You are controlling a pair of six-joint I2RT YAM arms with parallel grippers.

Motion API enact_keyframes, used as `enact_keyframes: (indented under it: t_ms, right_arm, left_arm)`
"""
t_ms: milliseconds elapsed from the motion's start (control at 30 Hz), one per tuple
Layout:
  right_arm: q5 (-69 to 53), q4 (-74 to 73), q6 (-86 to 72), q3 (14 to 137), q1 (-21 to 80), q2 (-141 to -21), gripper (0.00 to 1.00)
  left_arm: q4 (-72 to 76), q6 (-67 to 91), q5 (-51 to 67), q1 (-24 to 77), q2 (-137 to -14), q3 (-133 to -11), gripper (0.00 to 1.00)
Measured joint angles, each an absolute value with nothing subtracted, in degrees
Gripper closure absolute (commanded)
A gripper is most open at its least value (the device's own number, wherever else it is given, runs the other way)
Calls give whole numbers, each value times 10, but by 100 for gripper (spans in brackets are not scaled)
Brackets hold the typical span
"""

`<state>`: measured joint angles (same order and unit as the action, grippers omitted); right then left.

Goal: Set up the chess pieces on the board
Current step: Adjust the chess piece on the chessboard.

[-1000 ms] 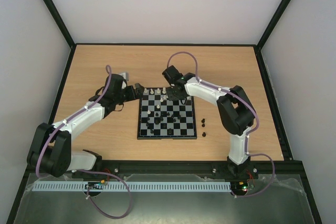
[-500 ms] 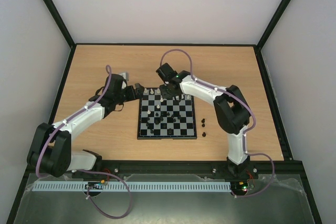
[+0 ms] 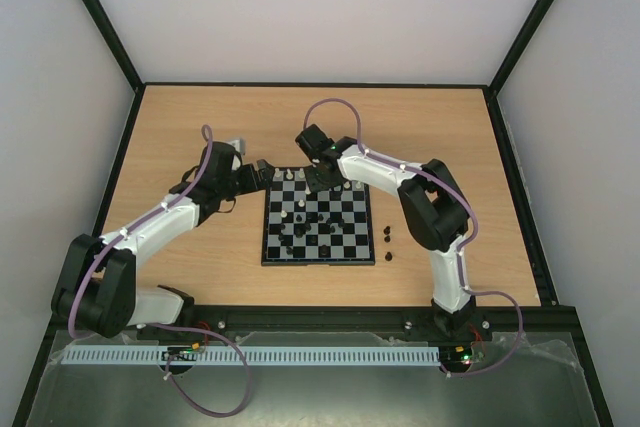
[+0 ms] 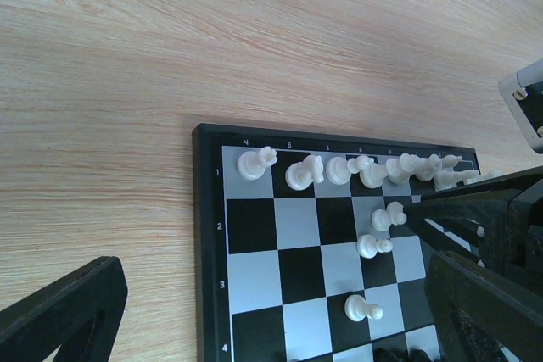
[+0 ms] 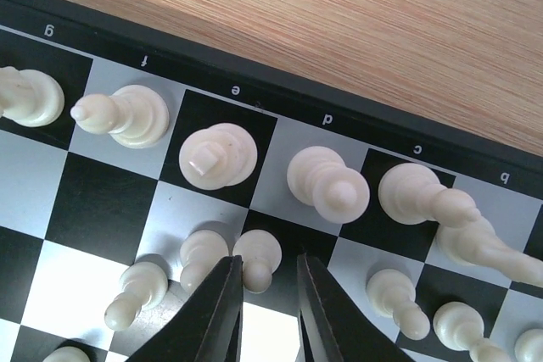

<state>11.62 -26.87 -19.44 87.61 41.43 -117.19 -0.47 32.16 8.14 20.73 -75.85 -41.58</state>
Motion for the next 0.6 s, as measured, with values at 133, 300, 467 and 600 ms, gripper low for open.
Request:
enact_keyframes:
  t_ms: [133, 300, 467, 600]
  right_arm:
    - [120, -269, -194, 877, 414, -1172, 85]
    - [127, -269, -195, 877, 414, -1172, 89]
    - [133, -270, -195, 877, 414, -1172, 89]
    - [137, -270, -195, 874, 414, -1172, 89]
  left_arm:
    - [-4, 322, 81, 207, -759, -416, 1]
    - [-4, 322, 82, 207, -759, -416, 0]
    - [-4, 322, 86, 207, -759, -416, 1]
    - [-3, 322, 86, 207, -759, -416, 0]
